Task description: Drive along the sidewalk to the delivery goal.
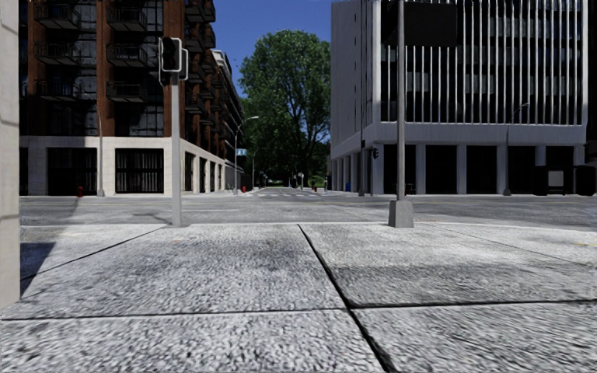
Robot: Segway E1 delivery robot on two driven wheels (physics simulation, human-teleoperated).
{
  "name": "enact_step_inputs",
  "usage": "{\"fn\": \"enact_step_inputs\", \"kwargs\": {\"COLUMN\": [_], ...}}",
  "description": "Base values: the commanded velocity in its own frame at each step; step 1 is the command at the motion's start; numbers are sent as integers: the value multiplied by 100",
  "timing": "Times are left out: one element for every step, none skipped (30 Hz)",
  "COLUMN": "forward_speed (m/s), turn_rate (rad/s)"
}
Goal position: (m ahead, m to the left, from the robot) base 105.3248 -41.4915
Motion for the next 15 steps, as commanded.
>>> {"fn": "enact_step_inputs", "kwargs": {"forward_speed": [109, 109, 109, 109, 109, 109, 109, 109, 109, 109, 109, 109, 109, 109, 109], "turn_rate": [-68, -68, -69, -70, -70, -70, -70, -70, -70, -70, -70, -70, -70, -70, -70]}}
